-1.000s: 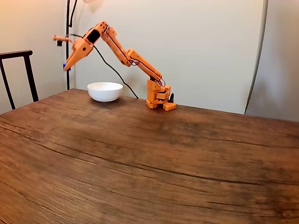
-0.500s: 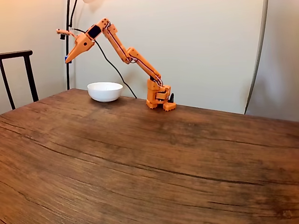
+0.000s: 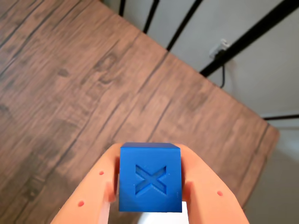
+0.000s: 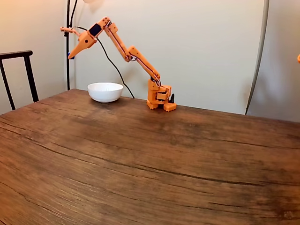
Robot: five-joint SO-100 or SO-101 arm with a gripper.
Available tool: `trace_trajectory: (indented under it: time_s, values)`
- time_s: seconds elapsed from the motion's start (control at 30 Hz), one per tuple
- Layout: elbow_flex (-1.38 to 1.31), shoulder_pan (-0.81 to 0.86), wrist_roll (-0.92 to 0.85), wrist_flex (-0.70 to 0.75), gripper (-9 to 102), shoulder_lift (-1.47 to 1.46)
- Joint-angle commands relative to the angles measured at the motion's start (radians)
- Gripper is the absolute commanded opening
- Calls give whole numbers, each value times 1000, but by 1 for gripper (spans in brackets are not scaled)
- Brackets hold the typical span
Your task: Grasp the cube and drop it in the bowl
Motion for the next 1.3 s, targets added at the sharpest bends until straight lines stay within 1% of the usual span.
trace_trajectory:
  time_s: [0.0,0.3,0.5,0.77,0.83,0.97,1.27]
  values:
    - [135,35,2,64,4,156]
    - [655,57,-2,60,4,517]
    - [925,89,2,58,4,727]
    - [1258,181,9,49,5,888]
    - [1331,201,37,5,5,899]
    - [1440,233,100,-144,5,908]
    - [1664,298,196,-364,5,910]
